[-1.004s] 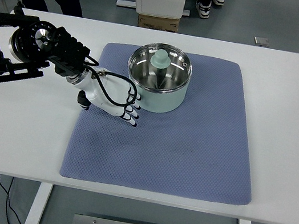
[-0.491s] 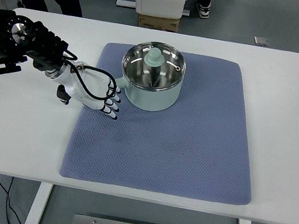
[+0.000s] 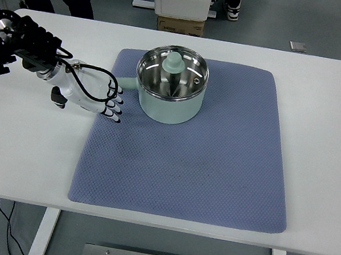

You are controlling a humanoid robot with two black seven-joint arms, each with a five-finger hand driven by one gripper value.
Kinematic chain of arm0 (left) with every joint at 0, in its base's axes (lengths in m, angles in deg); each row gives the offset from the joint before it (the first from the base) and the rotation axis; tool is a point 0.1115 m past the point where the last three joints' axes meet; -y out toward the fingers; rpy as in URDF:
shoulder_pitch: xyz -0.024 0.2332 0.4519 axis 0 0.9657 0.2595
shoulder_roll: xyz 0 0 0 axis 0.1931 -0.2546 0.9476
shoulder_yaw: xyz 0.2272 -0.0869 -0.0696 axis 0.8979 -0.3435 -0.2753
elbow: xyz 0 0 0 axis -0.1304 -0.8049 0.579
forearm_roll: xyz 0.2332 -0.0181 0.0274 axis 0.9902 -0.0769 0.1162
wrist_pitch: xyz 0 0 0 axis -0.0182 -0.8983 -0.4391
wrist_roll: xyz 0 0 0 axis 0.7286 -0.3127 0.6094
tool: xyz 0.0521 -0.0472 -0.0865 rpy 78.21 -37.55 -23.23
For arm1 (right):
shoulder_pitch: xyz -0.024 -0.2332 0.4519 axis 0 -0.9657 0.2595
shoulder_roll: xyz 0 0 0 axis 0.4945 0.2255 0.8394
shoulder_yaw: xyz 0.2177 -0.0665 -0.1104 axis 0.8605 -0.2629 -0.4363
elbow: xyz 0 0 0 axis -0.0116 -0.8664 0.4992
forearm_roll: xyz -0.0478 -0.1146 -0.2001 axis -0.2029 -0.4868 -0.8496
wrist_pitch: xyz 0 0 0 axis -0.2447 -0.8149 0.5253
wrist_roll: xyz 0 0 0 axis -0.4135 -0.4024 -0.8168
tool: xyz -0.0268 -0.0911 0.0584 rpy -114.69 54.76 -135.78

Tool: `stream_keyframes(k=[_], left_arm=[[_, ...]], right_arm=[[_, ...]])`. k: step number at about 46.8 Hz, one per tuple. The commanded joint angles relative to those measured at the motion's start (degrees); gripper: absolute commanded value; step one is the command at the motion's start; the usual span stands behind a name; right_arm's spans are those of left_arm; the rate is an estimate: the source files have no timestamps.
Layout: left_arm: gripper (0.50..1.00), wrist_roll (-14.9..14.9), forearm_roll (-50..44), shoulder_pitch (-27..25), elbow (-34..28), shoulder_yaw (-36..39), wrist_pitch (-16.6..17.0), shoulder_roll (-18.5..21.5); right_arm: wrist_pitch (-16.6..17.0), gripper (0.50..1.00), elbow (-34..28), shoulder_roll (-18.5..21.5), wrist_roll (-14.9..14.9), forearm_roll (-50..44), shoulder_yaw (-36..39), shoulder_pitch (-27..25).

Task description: Rotate green pot handle

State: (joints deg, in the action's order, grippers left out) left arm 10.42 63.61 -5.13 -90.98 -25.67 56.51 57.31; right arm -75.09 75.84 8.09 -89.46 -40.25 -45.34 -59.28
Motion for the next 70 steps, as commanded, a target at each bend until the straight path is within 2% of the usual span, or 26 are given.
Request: stream_keyframes(k=[1, 14, 35, 40, 41, 46, 50, 51, 58, 63, 70], left_arm=[[1.000, 0.0, -0.1, 0.3, 1.6, 0.0, 0.2, -0.1], [1.000, 0.0, -0.4, 1.7, 4.8, 0.0, 1.2, -0.4], [1.000, 0.0, -6.3, -0.3, 4.9, -0.3, 2.1, 0.0], [1.000, 0.0, -11.4, -0.4, 4.6, -0.3, 2.1, 0.0], [1.000, 0.0, -15.5, -0.6, 4.3, -0.3, 2.0, 0.0], [1.000, 0.0, -22.0, -2.0, 4.3, -0.4, 1.8, 0.0], [1.000, 0.0, -26.9, -3.2, 4.3, -0.4, 1.5, 1.2], [1.000, 0.0, -32.0, -4.3, 4.3, -0.5, 0.9, 3.3], [1.000, 0.0, -44.8, -8.2, 4.5, -0.6, -2.9, 5.1], [1.000, 0.0, -52.7, -8.9, 4.5, -0.8, -5.1, 7.3], [1.000, 0.0, -64.0, -8.6, 4.9, -0.8, -6.4, 7.6]], right_arm=[[0.0, 1.000, 0.0, 0.0, 0.0, 0.0, 0.0, 0.1], [0.0, 1.000, 0.0, 0.0, 0.0, 0.0, 0.0, 0.0], [0.0, 1.000, 0.0, 0.0, 0.0, 0.0, 0.0, 0.1], [0.0, 1.000, 0.0, 0.0, 0.0, 0.0, 0.0, 0.1], [0.0, 1.000, 0.0, 0.0, 0.0, 0.0, 0.0, 0.1], [0.0, 1.000, 0.0, 0.0, 0.0, 0.0, 0.0, 0.1], [0.0, 1.000, 0.0, 0.0, 0.0, 0.0, 0.0, 0.1], [0.0, 1.000, 0.0, 0.0, 0.0, 0.0, 0.0, 0.1], [0.0, 1.000, 0.0, 0.0, 0.0, 0.0, 0.0, 0.1], [-0.1, 1.000, 0.0, 0.0, 0.0, 0.0, 0.0, 0.1], [0.0, 1.000, 0.0, 0.0, 0.0, 0.0, 0.0, 0.1]])
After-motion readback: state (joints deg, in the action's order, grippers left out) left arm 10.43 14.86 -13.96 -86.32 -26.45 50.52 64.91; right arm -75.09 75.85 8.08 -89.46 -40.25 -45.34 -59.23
